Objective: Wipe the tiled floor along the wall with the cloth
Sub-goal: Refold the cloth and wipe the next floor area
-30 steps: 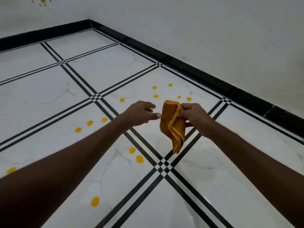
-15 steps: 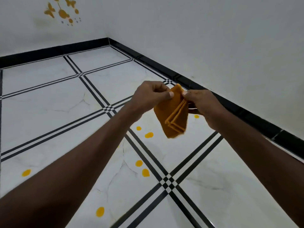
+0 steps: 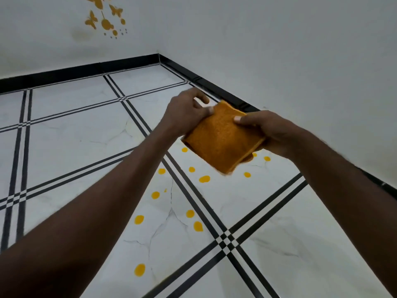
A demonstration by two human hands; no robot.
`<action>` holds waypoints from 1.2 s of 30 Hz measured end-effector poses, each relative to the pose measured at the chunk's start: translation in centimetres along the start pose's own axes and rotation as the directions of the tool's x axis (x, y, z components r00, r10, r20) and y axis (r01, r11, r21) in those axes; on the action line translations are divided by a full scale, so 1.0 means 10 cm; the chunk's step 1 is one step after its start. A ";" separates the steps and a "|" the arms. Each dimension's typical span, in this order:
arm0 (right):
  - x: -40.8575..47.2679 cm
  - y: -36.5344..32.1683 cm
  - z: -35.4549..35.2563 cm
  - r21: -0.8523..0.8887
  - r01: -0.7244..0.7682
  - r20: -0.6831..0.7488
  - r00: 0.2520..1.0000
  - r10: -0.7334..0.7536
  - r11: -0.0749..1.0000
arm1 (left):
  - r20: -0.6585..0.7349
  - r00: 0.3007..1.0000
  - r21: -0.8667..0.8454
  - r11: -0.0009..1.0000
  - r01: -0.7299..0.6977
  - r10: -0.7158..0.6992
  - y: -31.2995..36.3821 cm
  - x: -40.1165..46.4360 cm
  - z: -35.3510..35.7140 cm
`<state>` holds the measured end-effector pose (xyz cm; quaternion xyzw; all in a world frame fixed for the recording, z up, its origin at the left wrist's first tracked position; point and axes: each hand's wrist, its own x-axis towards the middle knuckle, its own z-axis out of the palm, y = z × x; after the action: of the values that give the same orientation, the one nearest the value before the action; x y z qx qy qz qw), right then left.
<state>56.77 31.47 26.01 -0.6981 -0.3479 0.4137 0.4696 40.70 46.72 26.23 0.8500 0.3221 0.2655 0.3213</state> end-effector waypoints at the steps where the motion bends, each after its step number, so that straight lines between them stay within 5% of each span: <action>1: 0.01 -0.05 0.02 -0.018 -0.006 -0.044 0.999 0.006 1.000 | 0.050 0.997 -0.039 0.998 0.053 -0.051 -0.04 -0.03 0.02; 4: 0.07 -0.15 0.11 0.028 -0.065 -0.205 0.976 0.069 0.998 | 0.345 0.936 -0.291 0.939 0.181 -0.074 -0.02 -0.15 0.02; 6: 0.09 -0.16 0.14 0.100 -0.123 -0.267 0.953 0.146 0.987 | 0.500 0.866 -0.310 0.933 0.184 -0.005 0.03 -0.23 0.07; 11: 0.08 -0.11 0.16 0.188 -0.187 -0.339 0.909 0.243 0.964 | 0.283 0.958 -0.101 0.995 -0.012 0.040 0.11 -0.31 0.33; 16: 0.09 -0.06 0.13 0.220 -0.180 -0.353 0.902 0.250 0.959 | 0.349 0.932 -0.094 0.993 -0.069 0.098 0.02 -0.32 0.18; 21: 0.05 -0.02 0.15 0.204 -0.129 -0.334 0.923 0.193 0.970 | 0.382 0.918 -0.230 0.973 -0.015 0.104 0.08 -0.36 0.09; 27: 0.00 -0.03 0.09 0.466 -0.123 -0.103 0.976 0.192 0.876 | 0.411 0.903 -0.472 0.877 0.094 0.125 0.19 -0.41 -0.02; 36: -0.19 -0.02 -0.08 0.368 -0.065 0.045 0.998 0.052 0.927 | 0.315 0.949 -0.495 0.857 0.145 0.021 0.43 -0.31 -0.60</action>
<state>56.67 29.62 26.80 -0.6001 -0.2510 0.4974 0.5740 36.40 44.22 32.46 0.7538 0.2130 0.1943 0.5904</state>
